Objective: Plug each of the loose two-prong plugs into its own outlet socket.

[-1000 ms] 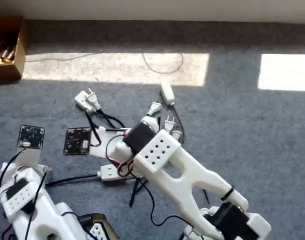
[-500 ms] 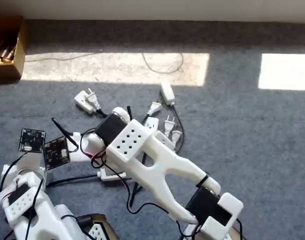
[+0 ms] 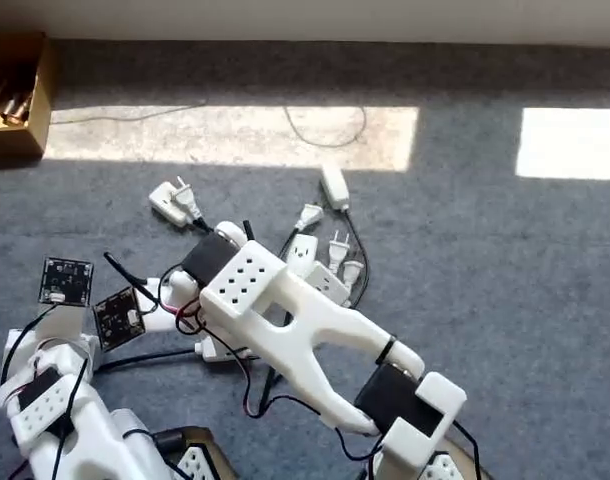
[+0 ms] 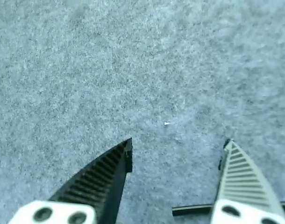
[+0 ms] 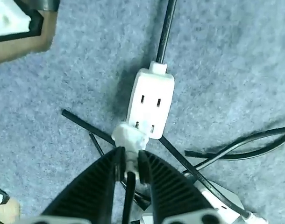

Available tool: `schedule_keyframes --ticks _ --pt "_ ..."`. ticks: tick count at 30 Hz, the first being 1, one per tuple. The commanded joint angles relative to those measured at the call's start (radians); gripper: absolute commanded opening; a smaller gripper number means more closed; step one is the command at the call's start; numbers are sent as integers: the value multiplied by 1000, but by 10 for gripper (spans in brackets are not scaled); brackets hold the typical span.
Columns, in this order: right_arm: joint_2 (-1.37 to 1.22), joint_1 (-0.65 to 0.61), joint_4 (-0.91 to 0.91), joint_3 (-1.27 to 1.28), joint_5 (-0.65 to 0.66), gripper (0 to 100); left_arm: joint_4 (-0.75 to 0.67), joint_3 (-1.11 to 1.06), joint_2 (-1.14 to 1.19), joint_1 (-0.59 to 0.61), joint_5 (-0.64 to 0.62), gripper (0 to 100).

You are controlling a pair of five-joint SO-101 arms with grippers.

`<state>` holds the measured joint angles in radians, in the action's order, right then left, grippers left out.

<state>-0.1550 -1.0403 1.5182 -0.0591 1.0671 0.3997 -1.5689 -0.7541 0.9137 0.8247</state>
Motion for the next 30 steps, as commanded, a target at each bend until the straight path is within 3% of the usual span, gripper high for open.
schedule_keyframes --ticks 1,17,30 --pt "16 -8 -19 -5 32 7 5 -61 7 -2 17 312" --pt "18 35 -41 -7 91 6 5 -61 7 -2 17 312" --pt "8 41 142 -243 173 6 6 -61 7 -4 18 312"
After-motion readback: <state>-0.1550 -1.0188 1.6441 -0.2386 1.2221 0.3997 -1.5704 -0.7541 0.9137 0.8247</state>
